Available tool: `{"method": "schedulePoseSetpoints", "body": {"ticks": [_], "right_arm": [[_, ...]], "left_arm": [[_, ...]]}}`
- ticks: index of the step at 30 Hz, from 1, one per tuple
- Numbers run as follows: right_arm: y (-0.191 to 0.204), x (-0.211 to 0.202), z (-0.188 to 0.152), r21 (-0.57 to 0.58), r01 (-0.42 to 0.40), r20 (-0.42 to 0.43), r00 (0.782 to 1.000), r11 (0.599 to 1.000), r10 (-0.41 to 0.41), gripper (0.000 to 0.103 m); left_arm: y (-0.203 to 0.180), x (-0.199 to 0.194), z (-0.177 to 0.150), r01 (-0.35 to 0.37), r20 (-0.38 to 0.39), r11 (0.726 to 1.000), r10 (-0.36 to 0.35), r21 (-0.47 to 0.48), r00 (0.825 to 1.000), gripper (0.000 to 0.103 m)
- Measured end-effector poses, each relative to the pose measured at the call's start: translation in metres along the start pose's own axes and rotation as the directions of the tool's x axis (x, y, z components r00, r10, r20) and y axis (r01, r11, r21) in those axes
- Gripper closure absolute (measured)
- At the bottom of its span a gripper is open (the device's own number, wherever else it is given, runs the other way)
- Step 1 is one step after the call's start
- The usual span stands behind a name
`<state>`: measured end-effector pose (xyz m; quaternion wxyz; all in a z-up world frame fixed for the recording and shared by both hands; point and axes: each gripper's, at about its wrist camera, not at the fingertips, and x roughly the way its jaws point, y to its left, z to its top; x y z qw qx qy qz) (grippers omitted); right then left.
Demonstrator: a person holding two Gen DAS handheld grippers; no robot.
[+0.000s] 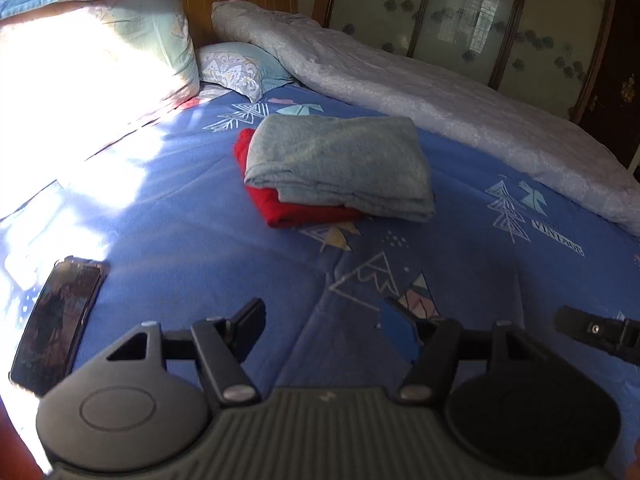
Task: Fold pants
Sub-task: 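Release the folded pants on the red cloth and withdraw both tools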
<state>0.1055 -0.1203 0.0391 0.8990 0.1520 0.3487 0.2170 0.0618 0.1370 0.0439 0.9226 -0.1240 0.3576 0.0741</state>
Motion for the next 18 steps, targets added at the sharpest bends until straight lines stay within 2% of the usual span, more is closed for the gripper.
{"method": "schedulePoseSetpoints", "body": {"ticks": [4, 7, 13, 18], "right_arm": [[-0.011, -0.041, -0.023, 0.08, 0.028, 0.031, 0.999, 0.996, -0.03, 0.054], [-0.011, -0.049, -0.03, 0.083, 0.056, 0.045, 0.997, 0.995, -0.06, 0.054], [0.011, -0.075, -0.042, 0.032, 0.054, 0.069, 0.996, 0.998, -0.056, 0.05], [0.026, -0.096, -0.054, -0.026, 0.044, 0.105, 0.994, 0.999, -0.041, 0.045]], "left_arm": [[-0.018, -0.03, -0.029, -0.014, -0.022, 0.999, 0.015, 0.045, 1.0, 0.039], [-0.024, -0.048, -0.037, -0.024, -0.016, 0.998, 0.025, 0.059, 1.0, 0.038], [-0.033, -0.092, -0.049, -0.111, 0.07, 0.989, 0.104, 0.103, 0.992, 0.032], [-0.042, -0.116, -0.063, -0.175, 0.15, 0.973, 0.153, 0.148, 0.977, 0.018]]}}
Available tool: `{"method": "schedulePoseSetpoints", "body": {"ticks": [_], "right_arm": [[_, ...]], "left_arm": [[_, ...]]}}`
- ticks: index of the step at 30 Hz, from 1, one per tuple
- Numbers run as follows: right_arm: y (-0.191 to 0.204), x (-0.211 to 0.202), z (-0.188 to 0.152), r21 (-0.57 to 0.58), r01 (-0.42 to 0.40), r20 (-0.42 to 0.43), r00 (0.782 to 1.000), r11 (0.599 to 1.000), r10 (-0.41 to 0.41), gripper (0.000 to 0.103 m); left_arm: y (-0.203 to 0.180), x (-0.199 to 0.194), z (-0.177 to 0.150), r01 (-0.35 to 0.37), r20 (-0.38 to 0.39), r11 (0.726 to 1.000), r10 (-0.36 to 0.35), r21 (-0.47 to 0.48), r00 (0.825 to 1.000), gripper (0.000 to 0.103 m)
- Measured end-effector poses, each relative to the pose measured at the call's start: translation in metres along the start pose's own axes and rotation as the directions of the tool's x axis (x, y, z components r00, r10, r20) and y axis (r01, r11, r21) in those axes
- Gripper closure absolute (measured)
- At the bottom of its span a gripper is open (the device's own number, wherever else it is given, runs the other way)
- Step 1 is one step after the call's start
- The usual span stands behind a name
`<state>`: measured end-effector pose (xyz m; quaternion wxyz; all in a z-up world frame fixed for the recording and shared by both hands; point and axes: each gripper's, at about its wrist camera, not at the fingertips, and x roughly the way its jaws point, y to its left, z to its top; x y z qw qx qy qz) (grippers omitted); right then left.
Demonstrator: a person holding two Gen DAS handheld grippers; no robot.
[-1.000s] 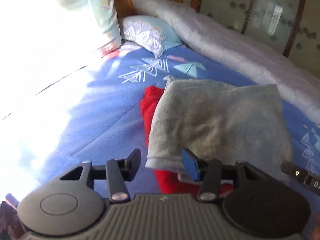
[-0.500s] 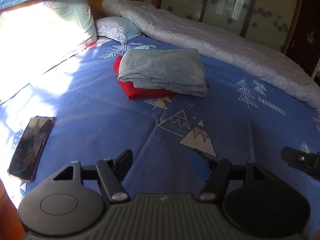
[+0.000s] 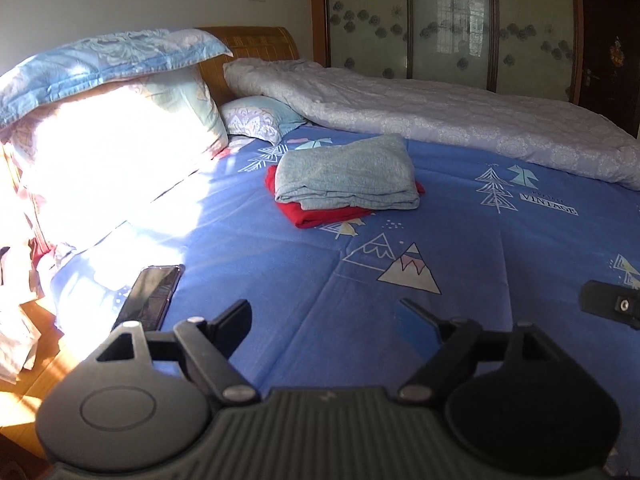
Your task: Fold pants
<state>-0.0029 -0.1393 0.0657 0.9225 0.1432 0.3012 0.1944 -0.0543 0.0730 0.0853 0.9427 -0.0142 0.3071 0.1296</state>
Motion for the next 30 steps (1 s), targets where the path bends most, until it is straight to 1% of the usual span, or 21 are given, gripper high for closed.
{"method": "schedulePoseSetpoints", "body": {"ticks": [6, 11, 17, 25, 30], "right_arm": [[0.001, -0.007, -0.012, 0.014, -0.012, -0.016, 1.0, 1.0, 0.013, 0.043], [0.001, -0.01, -0.014, 0.02, -0.016, -0.014, 1.0, 1.0, 0.016, 0.043], [0.003, -0.01, -0.017, 0.018, -0.009, -0.007, 1.0, 1.0, 0.01, 0.042], [0.002, -0.006, -0.024, 0.032, 0.0, -0.029, 1.0, 0.999, 0.001, 0.042], [0.003, -0.005, -0.026, 0.03, 0.003, -0.035, 0.999, 1.0, -0.001, 0.041]], "left_arm": [[-0.007, -0.006, -0.009, 0.016, -0.013, 1.0, -0.016, 0.027, 1.0, 0.012], [-0.012, -0.008, -0.011, 0.024, -0.013, 0.999, -0.024, 0.041, 1.0, 0.007], [-0.015, -0.007, -0.014, 0.042, -0.026, 0.998, -0.041, 0.036, 0.999, 0.0], [-0.015, -0.004, -0.018, 0.037, -0.067, 0.999, -0.035, 0.031, 0.997, 0.0], [-0.017, -0.004, -0.02, 0.048, -0.072, 0.998, -0.045, 0.04, 0.996, 0.0]]}}
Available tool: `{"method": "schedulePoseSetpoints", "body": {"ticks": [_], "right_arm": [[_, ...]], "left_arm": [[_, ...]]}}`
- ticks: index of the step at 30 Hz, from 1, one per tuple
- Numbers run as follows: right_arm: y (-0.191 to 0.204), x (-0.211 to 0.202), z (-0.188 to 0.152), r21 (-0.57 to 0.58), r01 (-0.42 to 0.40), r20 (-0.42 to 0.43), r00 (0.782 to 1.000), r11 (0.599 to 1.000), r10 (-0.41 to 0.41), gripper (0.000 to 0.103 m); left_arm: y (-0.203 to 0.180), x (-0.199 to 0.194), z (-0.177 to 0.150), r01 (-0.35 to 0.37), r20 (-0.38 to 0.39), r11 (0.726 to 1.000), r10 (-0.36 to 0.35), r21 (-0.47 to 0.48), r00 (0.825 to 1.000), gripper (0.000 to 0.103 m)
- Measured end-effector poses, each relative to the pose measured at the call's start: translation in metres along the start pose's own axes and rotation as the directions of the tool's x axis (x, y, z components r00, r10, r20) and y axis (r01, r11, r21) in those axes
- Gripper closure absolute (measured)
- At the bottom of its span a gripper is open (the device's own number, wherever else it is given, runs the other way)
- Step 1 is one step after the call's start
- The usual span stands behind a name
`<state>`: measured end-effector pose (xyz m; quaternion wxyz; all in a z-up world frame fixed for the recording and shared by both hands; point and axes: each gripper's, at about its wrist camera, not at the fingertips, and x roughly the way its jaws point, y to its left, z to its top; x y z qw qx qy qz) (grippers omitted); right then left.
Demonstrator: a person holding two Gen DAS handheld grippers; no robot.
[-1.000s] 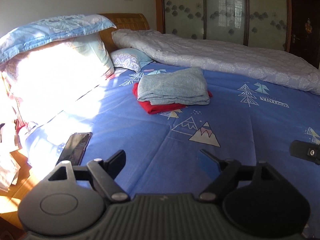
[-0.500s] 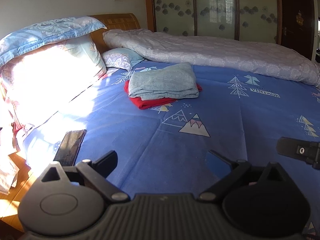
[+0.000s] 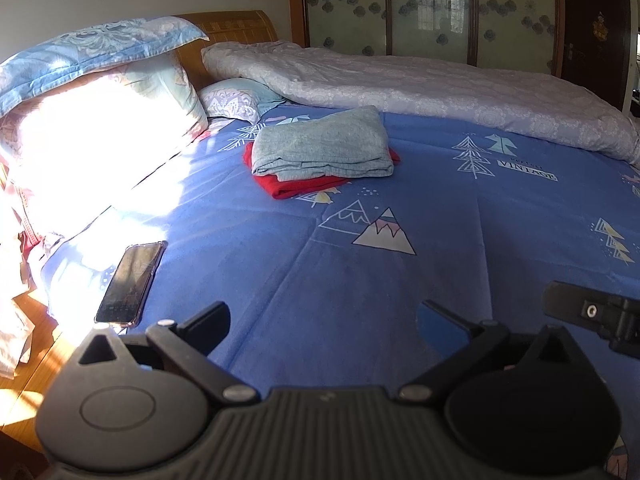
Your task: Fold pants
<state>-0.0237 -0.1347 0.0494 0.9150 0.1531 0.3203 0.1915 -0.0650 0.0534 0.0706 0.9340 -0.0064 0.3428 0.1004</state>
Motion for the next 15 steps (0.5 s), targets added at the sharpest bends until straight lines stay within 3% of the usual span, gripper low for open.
{"method": "schedulePoseSetpoints", "body": {"ticks": [5, 15], "right_arm": [[-0.004, 0.001, -0.002, 0.008, 0.013, -0.002, 1.0, 1.0, -0.013, 0.041], [-0.021, 0.003, -0.02, 0.06, 0.123, -0.032, 0.992, 0.991, -0.121, 0.04]], "left_arm": [[-0.006, 0.003, -0.005, 0.0, -0.012, 0.999, 0.0, 0.033, 1.0, 0.0], [0.001, 0.017, -0.016, 0.058, -0.064, 0.998, -0.059, -0.021, 0.996, 0.0]]}}
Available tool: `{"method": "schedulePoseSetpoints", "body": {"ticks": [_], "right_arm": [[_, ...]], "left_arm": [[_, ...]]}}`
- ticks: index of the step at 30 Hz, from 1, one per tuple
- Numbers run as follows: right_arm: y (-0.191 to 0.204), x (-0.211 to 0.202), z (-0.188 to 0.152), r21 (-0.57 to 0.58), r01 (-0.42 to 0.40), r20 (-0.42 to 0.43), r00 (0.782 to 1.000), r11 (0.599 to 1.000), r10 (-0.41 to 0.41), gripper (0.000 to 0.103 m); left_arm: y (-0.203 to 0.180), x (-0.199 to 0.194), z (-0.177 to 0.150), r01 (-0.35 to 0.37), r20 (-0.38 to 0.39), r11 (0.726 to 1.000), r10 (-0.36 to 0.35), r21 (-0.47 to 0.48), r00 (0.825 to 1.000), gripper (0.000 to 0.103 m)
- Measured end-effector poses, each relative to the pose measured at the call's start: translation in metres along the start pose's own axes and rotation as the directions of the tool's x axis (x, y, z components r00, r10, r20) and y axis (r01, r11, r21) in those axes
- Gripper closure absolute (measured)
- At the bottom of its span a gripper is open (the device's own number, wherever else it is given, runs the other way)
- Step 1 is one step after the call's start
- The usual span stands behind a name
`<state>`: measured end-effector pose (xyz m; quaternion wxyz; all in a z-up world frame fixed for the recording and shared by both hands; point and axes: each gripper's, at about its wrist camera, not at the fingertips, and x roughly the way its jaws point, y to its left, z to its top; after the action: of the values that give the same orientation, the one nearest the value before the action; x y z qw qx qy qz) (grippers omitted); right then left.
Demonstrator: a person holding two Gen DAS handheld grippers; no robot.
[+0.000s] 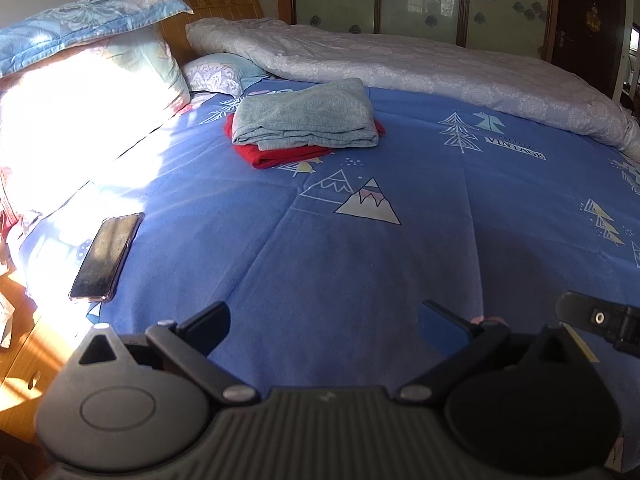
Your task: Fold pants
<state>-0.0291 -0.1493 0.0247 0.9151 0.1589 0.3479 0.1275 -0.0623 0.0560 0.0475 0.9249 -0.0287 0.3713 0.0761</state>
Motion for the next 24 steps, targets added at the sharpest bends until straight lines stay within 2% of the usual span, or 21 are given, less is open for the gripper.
{"method": "schedulePoseSetpoints", "body": {"ticks": [4, 9, 15, 18, 24], "right_arm": [[0.004, 0.001, 0.002, 0.004, 0.008, 0.005, 1.0, 1.0, -0.008, 0.04], [0.017, -0.001, 0.002, -0.041, -0.002, 0.021, 1.0, 0.999, 0.003, 0.04], [0.027, -0.007, -0.001, -0.119, -0.009, 0.056, 0.998, 0.993, 0.015, 0.038], [0.026, -0.006, -0.001, -0.12, -0.018, 0.05, 0.998, 0.993, 0.024, 0.037], [0.026, -0.004, -0.001, -0.109, -0.02, 0.041, 0.999, 0.994, 0.025, 0.037]], "left_arm": [[0.011, 0.0, 0.003, -0.003, 0.012, 0.999, 0.003, -0.034, 1.0, 0.0], [0.016, -0.005, 0.006, -0.087, 0.059, 0.996, 0.089, -0.033, 0.994, 0.0], [0.01, -0.015, 0.009, -0.176, 0.141, 0.984, 0.173, 0.007, 0.975, 0.0], [0.007, -0.012, 0.009, -0.184, 0.125, 0.982, 0.179, 0.028, 0.976, 0.0], [0.007, -0.004, 0.008, -0.152, 0.067, 0.988, 0.149, 0.033, 0.987, 0.0]]}}
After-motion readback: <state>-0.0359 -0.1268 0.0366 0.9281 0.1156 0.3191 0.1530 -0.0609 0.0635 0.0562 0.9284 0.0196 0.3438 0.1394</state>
